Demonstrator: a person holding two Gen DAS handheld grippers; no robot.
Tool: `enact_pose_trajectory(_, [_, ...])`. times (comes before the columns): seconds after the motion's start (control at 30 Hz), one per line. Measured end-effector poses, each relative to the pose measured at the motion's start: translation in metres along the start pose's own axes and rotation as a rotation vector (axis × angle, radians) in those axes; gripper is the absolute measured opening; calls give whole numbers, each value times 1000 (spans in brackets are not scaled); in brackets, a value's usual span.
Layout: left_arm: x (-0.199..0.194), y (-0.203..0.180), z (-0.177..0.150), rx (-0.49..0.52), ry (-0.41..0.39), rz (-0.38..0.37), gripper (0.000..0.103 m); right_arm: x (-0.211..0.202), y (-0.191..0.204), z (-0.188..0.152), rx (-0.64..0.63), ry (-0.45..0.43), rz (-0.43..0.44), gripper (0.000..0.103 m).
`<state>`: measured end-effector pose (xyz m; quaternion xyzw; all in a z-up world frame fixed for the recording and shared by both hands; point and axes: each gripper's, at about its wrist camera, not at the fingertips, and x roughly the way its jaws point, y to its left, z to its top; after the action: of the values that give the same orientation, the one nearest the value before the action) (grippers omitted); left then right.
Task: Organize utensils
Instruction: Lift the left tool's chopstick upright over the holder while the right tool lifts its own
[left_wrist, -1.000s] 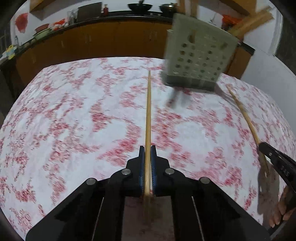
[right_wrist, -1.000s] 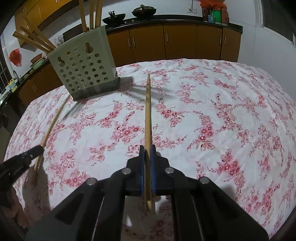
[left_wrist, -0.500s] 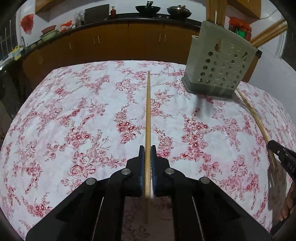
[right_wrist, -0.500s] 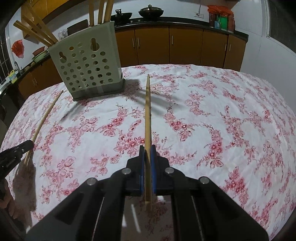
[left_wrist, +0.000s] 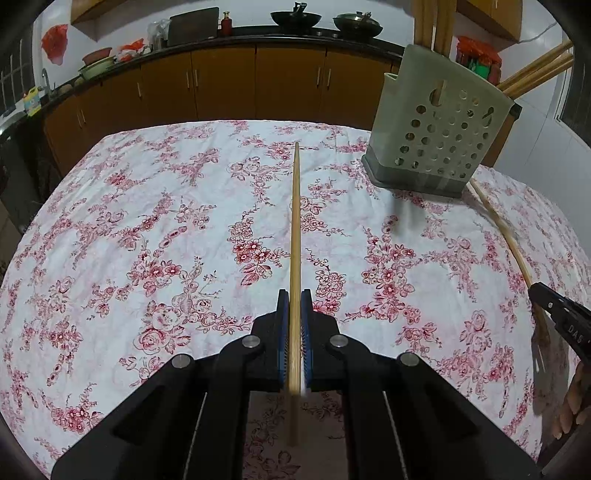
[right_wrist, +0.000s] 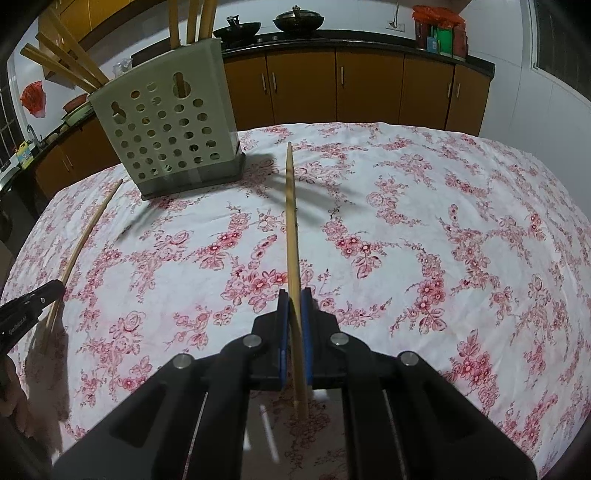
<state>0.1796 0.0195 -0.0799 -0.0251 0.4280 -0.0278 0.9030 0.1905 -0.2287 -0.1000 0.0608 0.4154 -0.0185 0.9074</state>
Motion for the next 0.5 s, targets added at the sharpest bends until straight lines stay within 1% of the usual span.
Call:
enact_pose_trajectory(0.33, [-1,1,0,-9,0,-11,7,-3,-1,-3,5,0,6,9])
enact_pose_trajectory(0.5, [-1,0,-1,2,0,-2,7,-3,-1,-3,5,1,6,9])
